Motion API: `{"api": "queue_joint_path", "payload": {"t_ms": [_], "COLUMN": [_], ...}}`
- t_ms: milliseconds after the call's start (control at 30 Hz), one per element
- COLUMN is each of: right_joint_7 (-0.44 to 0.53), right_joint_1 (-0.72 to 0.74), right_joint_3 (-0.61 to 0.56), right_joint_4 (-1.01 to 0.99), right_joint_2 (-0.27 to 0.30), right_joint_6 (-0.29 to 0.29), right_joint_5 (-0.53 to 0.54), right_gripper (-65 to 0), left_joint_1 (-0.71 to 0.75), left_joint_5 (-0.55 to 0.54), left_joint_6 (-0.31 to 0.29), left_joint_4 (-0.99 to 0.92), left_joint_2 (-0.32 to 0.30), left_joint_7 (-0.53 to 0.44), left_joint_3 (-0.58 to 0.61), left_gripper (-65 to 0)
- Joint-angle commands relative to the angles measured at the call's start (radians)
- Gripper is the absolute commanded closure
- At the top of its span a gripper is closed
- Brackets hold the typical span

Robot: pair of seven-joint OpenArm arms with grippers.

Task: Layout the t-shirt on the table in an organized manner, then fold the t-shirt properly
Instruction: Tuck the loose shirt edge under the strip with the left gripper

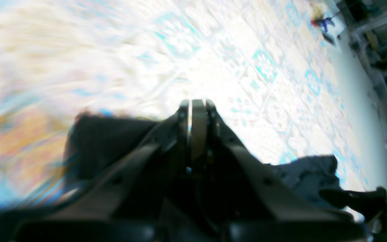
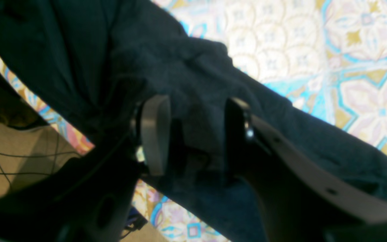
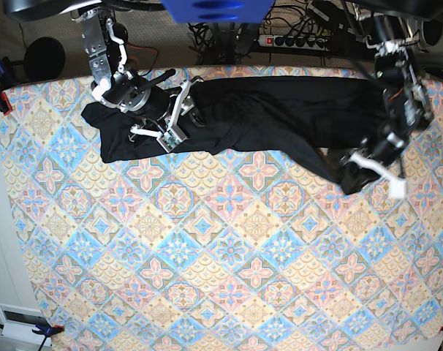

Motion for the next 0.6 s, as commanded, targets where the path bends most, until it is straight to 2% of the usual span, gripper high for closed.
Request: {"api": "queue_joint_path", "payload": {"t_ms": [0,233,567], "right_joint_7": [0.019,0.019,0.019], "right_joint_1": [0.002,0.001,0.001], "right_joint_3": [0.0,-0.004,-0.004], "right_joint_4": [0.017,0.017,0.017], "right_joint_2": [0.004,0.004,0.004], "right_joint_6": [0.005,0.005,0.005], "right_joint_5": [0.015,0.015,0.015], "right_gripper": [-25.3,-25.3,-25.3], "left_joint_1": [0.021,0.139,0.139], "left_joint_5": [-0.011,-0.006,0.054], "left_joint_6": [-0.003,-0.004,-0.004], "left_joint_4": [0.025,0.028,0.03], "left_joint_2": [-0.011,-0.011,-0.012], "left_joint_7": [-0.011,-0.014,-0.006], "left_joint_3": [-0.04,-0.202,-0.262], "left_gripper": [0.0,0.0,0.0]}}
